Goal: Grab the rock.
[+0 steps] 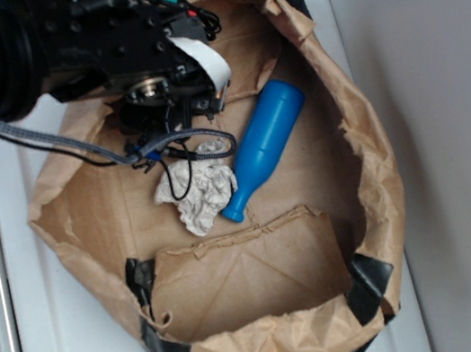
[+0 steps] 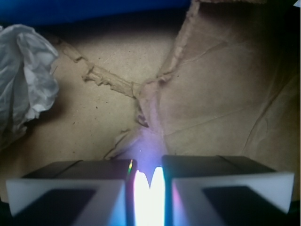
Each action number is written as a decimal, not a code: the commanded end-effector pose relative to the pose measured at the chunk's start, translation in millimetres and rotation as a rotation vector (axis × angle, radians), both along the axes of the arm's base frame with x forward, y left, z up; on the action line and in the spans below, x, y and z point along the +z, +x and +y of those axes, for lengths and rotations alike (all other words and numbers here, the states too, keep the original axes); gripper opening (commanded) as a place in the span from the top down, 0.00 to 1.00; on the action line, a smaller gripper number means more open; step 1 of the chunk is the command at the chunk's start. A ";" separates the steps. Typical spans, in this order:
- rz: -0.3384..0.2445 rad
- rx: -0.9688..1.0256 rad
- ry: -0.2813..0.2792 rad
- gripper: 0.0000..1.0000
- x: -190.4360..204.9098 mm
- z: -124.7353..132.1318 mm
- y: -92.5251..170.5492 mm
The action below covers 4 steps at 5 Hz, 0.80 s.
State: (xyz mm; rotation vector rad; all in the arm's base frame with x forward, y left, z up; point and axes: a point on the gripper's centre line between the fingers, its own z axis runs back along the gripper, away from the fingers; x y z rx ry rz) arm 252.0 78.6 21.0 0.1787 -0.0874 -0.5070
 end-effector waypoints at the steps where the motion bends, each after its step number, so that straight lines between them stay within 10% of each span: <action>1: -0.087 -0.003 -0.049 0.00 39.6 4.1 2.7; 4: 0.049 0.007 -0.036 0.00 21.2 15.3 -13.7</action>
